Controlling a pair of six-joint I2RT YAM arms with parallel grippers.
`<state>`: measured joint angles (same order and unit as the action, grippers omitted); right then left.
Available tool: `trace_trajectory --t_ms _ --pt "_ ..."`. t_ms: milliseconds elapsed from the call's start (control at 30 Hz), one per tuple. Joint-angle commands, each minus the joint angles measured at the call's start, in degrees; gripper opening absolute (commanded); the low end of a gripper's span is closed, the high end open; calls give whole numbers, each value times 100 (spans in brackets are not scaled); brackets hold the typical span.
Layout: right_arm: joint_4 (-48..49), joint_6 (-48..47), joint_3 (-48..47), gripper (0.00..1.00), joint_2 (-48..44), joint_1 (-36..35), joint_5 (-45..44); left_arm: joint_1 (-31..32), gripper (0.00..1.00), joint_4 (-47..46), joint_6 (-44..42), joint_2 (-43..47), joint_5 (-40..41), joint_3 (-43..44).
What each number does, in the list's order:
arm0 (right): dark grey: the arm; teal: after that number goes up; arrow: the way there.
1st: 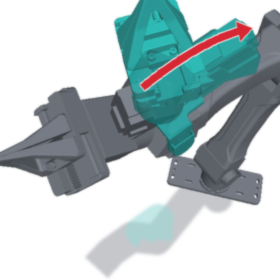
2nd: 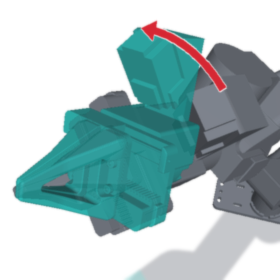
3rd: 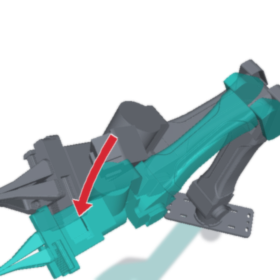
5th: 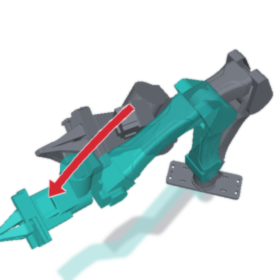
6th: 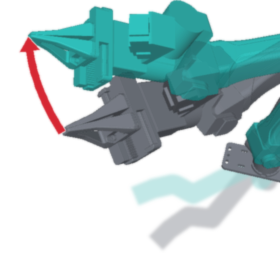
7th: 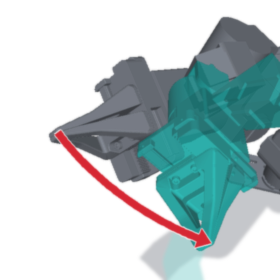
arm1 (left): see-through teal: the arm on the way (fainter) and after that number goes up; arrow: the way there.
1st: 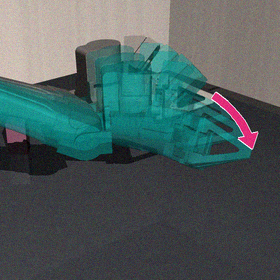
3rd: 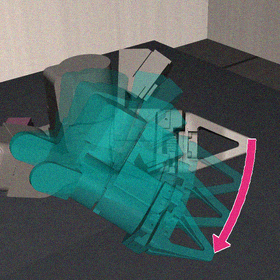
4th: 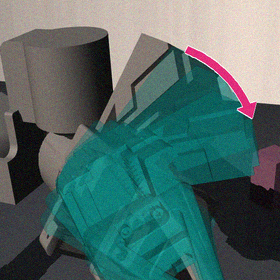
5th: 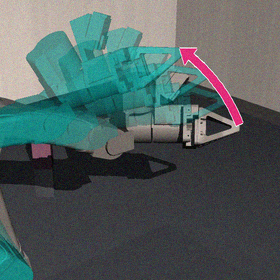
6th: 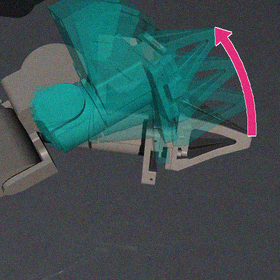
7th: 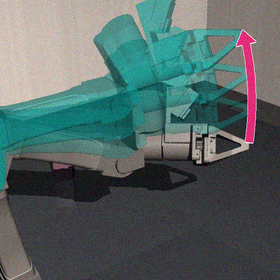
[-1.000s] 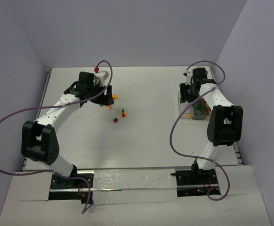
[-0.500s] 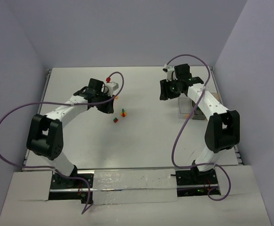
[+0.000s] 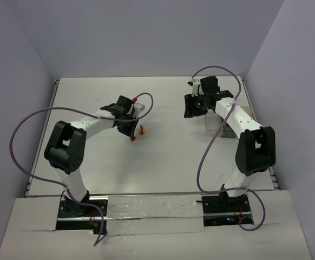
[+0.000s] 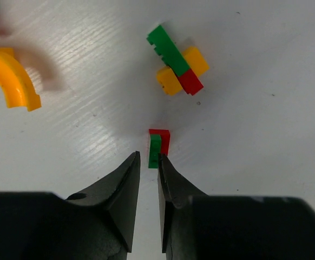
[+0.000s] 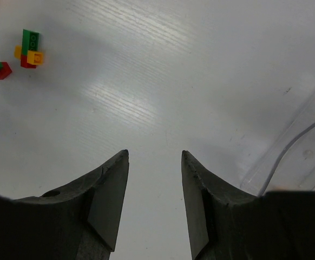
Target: Sort the legos into containers by color
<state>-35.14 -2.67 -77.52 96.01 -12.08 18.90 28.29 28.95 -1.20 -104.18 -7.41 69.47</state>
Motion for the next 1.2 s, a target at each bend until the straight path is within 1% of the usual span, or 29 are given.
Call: trace_trajectory --t_ms 0,100,267,433,667,900,1167 --pt "174 29 8 51 -258 30 0 1 29 33 67 -87 349 333" --pt "165 21 8 51 -258 30 9 1 29 50 67 -158 375 375" --pt "155 3 8 51 -258 39 0 9 32 101 67 -260 213 434" --pt "147 -15 8 52 -225 39 7 1 38 102 67 -263 123 451" --pt "153 -6 23 52 -188 30 41 4 36 44 67 -126 29 430" --pt "173 -15 77 52 -188 38 52 9 32 65 -34 -33 -403 367" --pt "182 -15 105 52 -162 39 79 9 35 67 -136 -42 -578 357"
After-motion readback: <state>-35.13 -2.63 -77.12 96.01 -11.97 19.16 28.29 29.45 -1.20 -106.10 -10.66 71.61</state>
